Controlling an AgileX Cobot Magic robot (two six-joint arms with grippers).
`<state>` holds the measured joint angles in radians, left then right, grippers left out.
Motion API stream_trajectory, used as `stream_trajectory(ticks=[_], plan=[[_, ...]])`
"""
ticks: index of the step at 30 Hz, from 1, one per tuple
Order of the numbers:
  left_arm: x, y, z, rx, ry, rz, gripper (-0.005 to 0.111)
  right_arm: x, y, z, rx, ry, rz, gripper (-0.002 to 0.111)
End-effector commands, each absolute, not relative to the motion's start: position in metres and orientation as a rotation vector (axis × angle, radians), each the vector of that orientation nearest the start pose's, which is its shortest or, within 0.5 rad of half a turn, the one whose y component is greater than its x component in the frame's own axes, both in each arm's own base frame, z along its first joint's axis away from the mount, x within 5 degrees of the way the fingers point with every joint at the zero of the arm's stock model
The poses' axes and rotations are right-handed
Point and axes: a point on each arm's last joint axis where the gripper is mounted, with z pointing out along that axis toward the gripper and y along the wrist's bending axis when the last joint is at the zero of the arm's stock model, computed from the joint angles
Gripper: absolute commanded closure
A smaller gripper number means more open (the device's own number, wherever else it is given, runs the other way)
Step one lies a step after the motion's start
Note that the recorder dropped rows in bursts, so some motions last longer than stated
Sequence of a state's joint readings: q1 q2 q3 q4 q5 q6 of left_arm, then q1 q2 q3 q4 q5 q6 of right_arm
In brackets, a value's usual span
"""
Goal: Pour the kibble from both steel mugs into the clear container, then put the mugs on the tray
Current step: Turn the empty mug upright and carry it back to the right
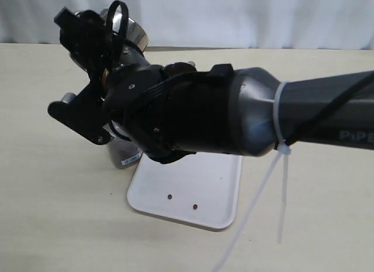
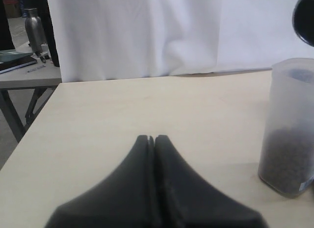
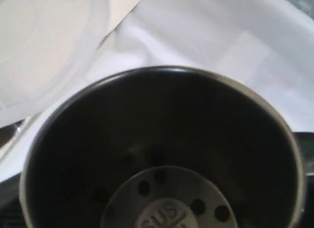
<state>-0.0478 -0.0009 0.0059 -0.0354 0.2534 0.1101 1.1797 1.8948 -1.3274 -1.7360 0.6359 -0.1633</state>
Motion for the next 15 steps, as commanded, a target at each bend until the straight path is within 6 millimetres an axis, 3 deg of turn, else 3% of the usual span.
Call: stream_trajectory(ticks=[1, 6, 9, 15], plan=[[0.055, -0.003, 0.191, 0.108, 1.722, 0.011, 0.107, 0.227, 0.363, 0.290, -1.812, 0.663, -0.776, 0.103], [0.055, -0.003, 0.191, 0.108, 1.722, 0.011, 0.107, 0.242, 0.340, 0.314, -1.726, 0.821, -0.485, 0.103], [0.055, -0.003, 0.191, 0.108, 1.722, 0.011, 0.107, 0.246, 0.328, 0.320, -1.677, 0.828, -0.255, 0.103], [0.055, -0.003, 0.191, 0.108, 1.722, 0.011, 0.107, 0.258, 0.313, 0.304, -1.615, 0.962, -0.073, 0.103]])
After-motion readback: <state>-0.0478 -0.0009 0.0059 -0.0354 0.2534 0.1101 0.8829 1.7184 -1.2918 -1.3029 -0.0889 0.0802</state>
